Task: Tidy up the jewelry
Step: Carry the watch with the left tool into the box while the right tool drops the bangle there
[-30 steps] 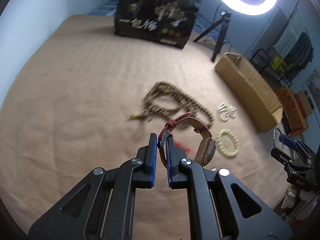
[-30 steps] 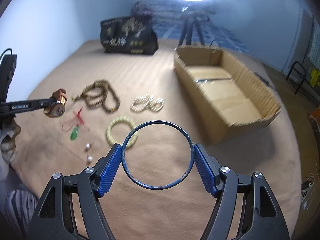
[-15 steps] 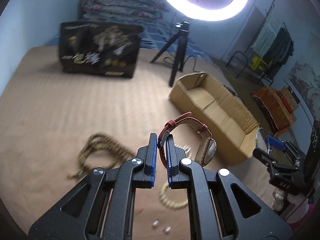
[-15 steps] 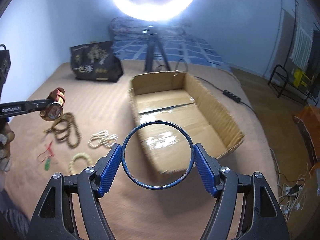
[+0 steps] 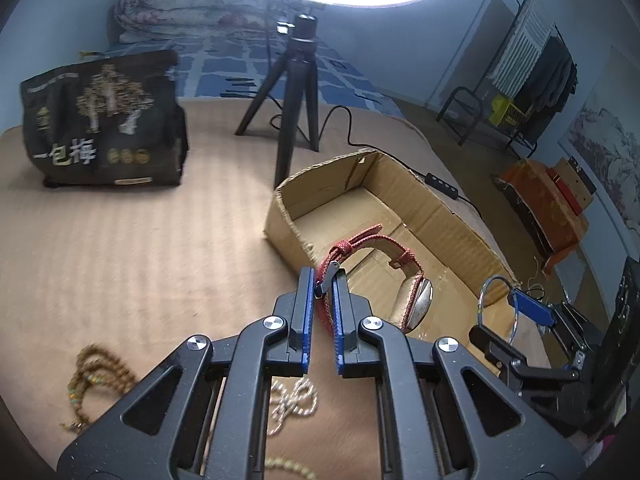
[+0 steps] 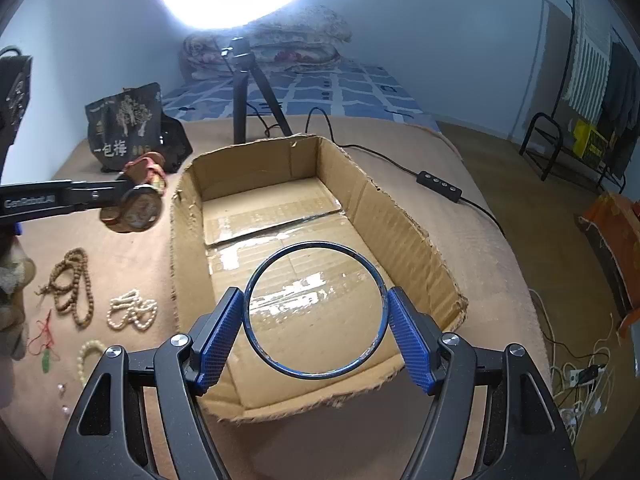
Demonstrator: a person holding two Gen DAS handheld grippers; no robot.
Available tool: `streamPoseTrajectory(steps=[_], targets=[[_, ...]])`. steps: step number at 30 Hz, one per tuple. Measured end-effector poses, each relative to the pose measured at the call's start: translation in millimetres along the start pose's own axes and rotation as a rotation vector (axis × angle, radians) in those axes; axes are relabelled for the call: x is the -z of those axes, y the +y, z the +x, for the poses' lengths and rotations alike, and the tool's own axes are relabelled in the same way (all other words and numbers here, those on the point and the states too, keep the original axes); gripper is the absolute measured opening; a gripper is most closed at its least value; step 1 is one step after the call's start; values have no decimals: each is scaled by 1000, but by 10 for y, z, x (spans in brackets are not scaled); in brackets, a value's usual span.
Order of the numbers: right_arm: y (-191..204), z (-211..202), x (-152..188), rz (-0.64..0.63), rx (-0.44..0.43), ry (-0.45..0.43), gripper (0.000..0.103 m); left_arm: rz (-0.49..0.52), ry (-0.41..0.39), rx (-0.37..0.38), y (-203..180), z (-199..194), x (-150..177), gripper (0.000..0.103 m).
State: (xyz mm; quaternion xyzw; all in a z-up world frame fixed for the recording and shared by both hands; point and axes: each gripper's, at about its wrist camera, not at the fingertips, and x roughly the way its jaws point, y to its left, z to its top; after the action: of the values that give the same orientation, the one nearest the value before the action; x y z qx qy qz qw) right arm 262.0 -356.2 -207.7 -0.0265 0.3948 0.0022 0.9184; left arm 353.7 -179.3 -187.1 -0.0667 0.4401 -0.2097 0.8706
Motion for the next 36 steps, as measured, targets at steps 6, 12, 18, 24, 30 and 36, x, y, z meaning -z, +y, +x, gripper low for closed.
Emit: streamPoseTrajectory(steps=[6,12,18,24,30,36], targets=[[-101,123,-13,16,8,5,72,4,7,-4,-106,168,-94,6],[-180,197,-23,34,8,8,72,17,15,-7,-187,311,-138,7],[-133,186,-54,7,5,-3,73,17,40,8,-221,365,-127,21],[-76,134,-72,-6,4,-17,73,27,27,-6,-254,294,-138,22],[-39,60,-70,-5,3,-21,74,17,18,-16,-200,179,-162,22],[-9,-17,-51,6,-4,-20,74,-1,2,-19,-145,9,-171,22]])
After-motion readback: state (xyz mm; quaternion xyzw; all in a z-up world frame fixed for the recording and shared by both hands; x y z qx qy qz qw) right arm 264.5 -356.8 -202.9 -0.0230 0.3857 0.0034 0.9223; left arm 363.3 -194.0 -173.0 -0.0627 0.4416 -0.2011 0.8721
